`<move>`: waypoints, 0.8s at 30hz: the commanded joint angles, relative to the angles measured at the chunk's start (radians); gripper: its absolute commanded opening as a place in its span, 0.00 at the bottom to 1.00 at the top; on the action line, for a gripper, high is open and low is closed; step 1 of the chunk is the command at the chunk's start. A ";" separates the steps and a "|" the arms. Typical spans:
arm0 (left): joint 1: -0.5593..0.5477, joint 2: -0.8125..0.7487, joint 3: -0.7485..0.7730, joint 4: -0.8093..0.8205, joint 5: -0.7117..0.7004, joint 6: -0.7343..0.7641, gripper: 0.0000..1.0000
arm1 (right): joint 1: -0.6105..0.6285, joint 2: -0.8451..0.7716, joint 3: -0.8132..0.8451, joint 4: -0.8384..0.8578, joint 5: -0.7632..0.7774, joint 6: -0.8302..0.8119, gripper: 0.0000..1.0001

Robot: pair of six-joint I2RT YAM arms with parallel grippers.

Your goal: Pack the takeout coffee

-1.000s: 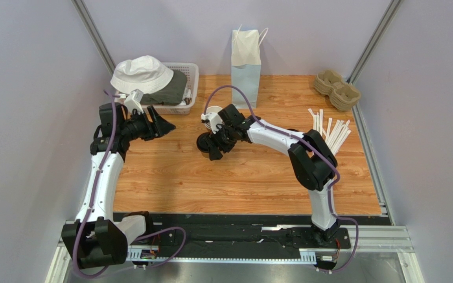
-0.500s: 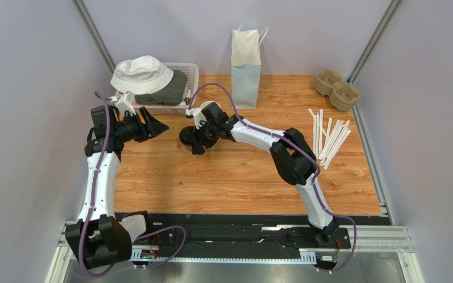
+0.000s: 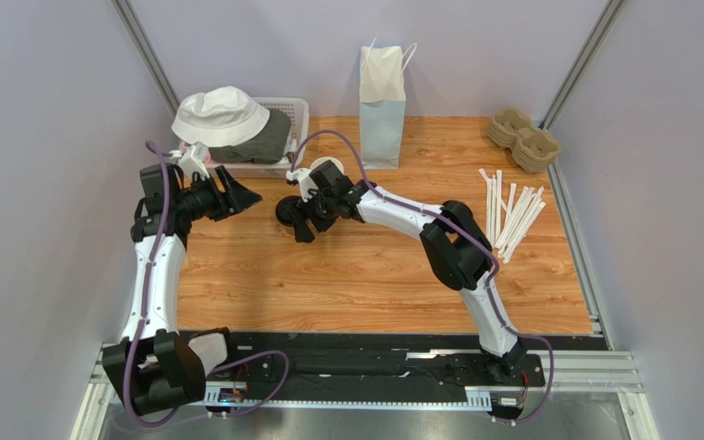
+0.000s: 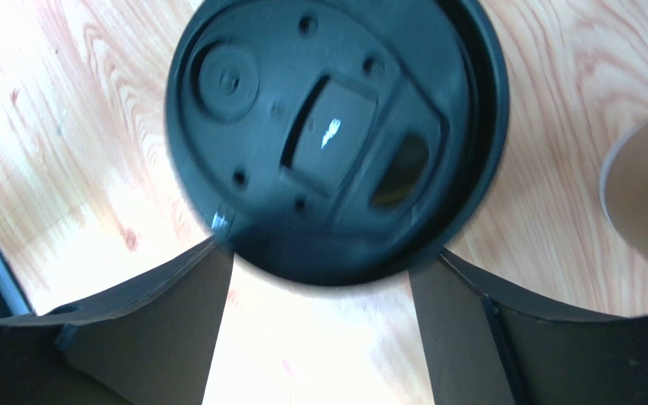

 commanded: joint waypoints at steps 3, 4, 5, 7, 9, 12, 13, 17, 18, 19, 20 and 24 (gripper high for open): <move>0.009 0.005 0.003 0.073 0.023 -0.013 0.69 | -0.031 -0.231 -0.109 -0.065 0.019 -0.026 0.82; 0.009 0.001 0.004 0.075 0.026 -0.010 0.69 | -0.036 -0.256 -0.126 -0.079 0.010 -0.055 0.82; 0.011 -0.001 0.006 0.076 0.028 -0.001 0.69 | -0.039 -0.291 -0.164 -0.095 0.002 -0.069 0.82; 0.008 -0.008 0.009 0.076 0.029 0.013 0.74 | -0.045 -0.396 -0.201 -0.144 -0.027 -0.086 0.83; 0.005 -0.012 0.018 0.072 0.022 0.050 0.78 | -0.059 -0.463 -0.250 -0.193 -0.041 -0.106 0.85; -0.020 -0.007 0.058 0.029 -0.010 0.128 0.80 | -0.139 -0.566 -0.261 -0.292 -0.076 -0.112 0.86; -0.044 -0.004 0.068 0.012 -0.023 0.147 0.80 | -0.172 -0.604 -0.260 -0.315 -0.104 -0.111 0.86; -0.092 -0.009 0.107 0.007 -0.070 0.202 0.81 | -0.393 -0.694 -0.243 -0.374 -0.121 -0.119 0.86; -0.100 -0.005 0.121 0.009 -0.083 0.208 0.81 | -0.427 -0.702 -0.231 -0.375 -0.119 -0.102 0.86; -0.104 -0.004 0.130 0.010 -0.086 0.213 0.81 | -0.456 -0.705 -0.183 -0.375 -0.109 -0.091 0.86; -0.109 -0.002 0.136 0.012 -0.090 0.223 0.81 | -0.505 -0.705 -0.157 -0.377 -0.093 -0.079 0.86; -0.115 0.004 0.177 0.013 -0.103 0.242 0.81 | -0.584 -0.649 -0.019 -0.380 0.002 -0.053 0.86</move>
